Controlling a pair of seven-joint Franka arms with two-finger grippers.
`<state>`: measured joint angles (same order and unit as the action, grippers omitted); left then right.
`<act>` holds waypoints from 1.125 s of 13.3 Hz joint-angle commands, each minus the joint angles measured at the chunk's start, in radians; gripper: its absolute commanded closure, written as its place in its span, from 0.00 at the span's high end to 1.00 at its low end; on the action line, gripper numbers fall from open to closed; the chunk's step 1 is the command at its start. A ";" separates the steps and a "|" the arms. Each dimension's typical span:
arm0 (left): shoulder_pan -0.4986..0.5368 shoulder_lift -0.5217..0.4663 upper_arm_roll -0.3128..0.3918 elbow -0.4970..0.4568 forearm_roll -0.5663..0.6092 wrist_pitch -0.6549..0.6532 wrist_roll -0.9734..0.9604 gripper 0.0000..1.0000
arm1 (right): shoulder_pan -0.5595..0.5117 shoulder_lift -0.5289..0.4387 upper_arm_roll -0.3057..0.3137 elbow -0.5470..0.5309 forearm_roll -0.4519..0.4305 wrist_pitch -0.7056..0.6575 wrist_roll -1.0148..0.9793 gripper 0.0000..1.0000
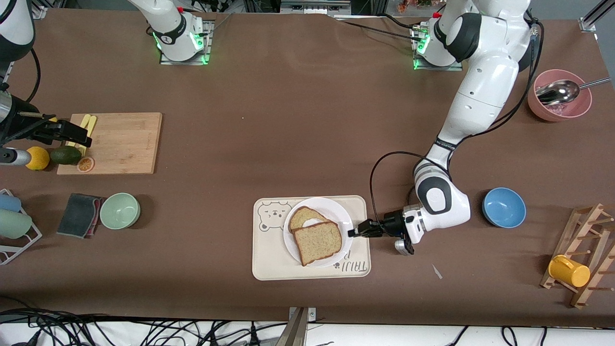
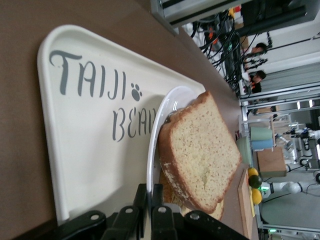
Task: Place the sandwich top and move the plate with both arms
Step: 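Hold the plate on the tray with the left gripper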
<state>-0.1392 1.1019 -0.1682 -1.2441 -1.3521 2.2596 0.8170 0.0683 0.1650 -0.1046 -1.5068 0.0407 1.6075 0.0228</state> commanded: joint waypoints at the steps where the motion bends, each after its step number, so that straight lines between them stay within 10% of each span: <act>1: -0.016 -0.002 0.018 0.003 0.080 -0.003 -0.071 0.09 | -0.008 -0.005 0.002 0.003 0.021 0.005 -0.021 1.00; 5: -0.013 -0.011 0.016 0.003 0.077 -0.003 -0.090 0.47 | -0.010 -0.005 0.002 0.003 0.021 0.005 -0.021 1.00; 15: -0.005 -0.076 0.016 0.003 0.234 -0.011 -0.286 0.43 | -0.013 -0.004 0.002 0.003 0.019 0.012 -0.021 1.00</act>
<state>-0.1436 1.0575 -0.1588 -1.2344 -1.1817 2.2515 0.5900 0.0663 0.1650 -0.1054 -1.5067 0.0407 1.6125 0.0224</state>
